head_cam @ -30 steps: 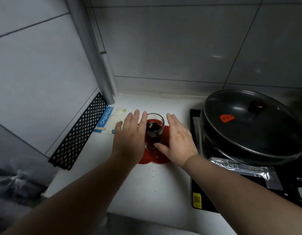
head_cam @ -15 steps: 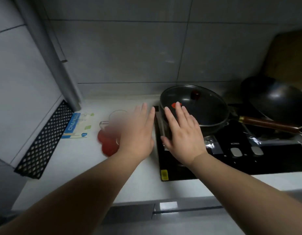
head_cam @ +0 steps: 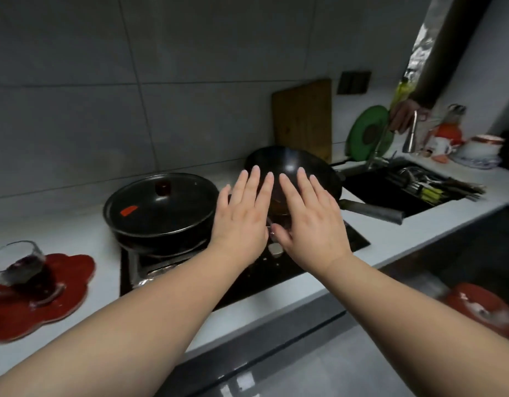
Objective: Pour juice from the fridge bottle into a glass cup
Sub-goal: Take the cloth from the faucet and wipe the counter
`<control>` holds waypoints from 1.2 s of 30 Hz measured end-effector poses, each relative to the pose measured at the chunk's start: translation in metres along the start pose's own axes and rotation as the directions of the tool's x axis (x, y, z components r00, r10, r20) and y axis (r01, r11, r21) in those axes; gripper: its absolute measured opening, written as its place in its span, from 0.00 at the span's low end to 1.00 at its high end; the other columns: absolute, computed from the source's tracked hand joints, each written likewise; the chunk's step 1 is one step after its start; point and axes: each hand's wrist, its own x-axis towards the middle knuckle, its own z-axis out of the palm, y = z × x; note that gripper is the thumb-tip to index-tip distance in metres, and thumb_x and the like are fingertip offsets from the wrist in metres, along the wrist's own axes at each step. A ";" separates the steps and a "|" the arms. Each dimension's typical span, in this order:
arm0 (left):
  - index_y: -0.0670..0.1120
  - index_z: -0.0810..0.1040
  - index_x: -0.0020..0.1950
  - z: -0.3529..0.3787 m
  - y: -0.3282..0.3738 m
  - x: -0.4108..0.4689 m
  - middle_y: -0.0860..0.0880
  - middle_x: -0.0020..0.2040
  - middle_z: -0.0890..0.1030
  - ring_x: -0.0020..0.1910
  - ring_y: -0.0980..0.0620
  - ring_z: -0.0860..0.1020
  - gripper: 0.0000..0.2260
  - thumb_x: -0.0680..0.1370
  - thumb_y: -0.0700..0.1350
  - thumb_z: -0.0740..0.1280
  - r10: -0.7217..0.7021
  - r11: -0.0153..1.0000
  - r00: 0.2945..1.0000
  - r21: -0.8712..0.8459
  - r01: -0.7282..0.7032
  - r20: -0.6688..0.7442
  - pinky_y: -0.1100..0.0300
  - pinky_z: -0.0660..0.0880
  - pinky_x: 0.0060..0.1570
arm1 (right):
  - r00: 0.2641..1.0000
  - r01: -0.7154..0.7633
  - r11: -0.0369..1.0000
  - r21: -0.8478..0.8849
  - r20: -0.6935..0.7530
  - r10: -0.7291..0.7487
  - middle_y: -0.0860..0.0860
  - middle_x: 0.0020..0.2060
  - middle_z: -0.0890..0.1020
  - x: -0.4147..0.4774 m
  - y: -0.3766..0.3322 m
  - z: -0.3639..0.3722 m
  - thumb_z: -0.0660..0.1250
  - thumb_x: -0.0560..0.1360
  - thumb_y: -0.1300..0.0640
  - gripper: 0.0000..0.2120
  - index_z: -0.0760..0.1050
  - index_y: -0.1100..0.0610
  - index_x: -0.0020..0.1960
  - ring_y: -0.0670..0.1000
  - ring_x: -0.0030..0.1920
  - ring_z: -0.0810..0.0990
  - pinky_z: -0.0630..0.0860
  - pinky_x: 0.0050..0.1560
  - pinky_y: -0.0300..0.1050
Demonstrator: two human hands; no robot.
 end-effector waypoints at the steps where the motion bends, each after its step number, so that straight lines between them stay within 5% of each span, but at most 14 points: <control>1: 0.49 0.33 0.76 0.002 0.031 0.011 0.45 0.79 0.39 0.78 0.46 0.40 0.41 0.78 0.53 0.62 0.004 1.000 1.000 -0.018 -0.004 0.001 0.47 0.45 0.74 | 1.000 -0.016 1.000 -0.005 0.004 0.016 0.58 0.77 0.58 -0.005 0.030 -0.008 0.67 0.74 0.42 0.39 0.54 0.52 0.78 0.59 0.77 0.57 0.58 0.73 0.57; 7: 0.50 0.36 0.78 0.020 0.186 0.071 0.46 0.79 0.41 0.78 0.47 0.42 0.39 0.79 0.53 0.61 0.072 0.994 0.997 -0.078 -0.075 -0.041 0.48 0.45 0.74 | 0.996 -0.089 0.992 -0.092 -0.003 0.089 0.59 0.76 0.61 -0.023 0.189 -0.043 0.69 0.72 0.43 0.39 0.57 0.52 0.77 0.59 0.74 0.63 0.67 0.68 0.57; 11: 0.50 0.39 0.78 0.031 0.255 0.107 0.45 0.80 0.43 0.78 0.46 0.44 0.39 0.78 0.51 0.63 0.071 0.993 0.997 -0.093 -0.073 -0.030 0.47 0.48 0.74 | 0.988 -0.145 0.979 -0.145 0.038 0.152 0.58 0.77 0.58 -0.025 0.276 -0.059 0.69 0.73 0.44 0.40 0.55 0.52 0.78 0.59 0.75 0.60 0.64 0.70 0.56; 36: 0.50 0.49 0.79 0.160 0.409 0.411 0.46 0.79 0.51 0.78 0.46 0.49 0.36 0.76 0.51 0.65 0.144 0.987 0.989 -0.073 -0.146 -0.036 0.43 0.48 0.73 | 0.944 -0.306 0.948 -0.089 0.097 0.314 0.56 0.78 0.55 0.151 0.572 0.043 0.66 0.75 0.44 0.38 0.52 0.50 0.78 0.56 0.77 0.54 0.54 0.74 0.55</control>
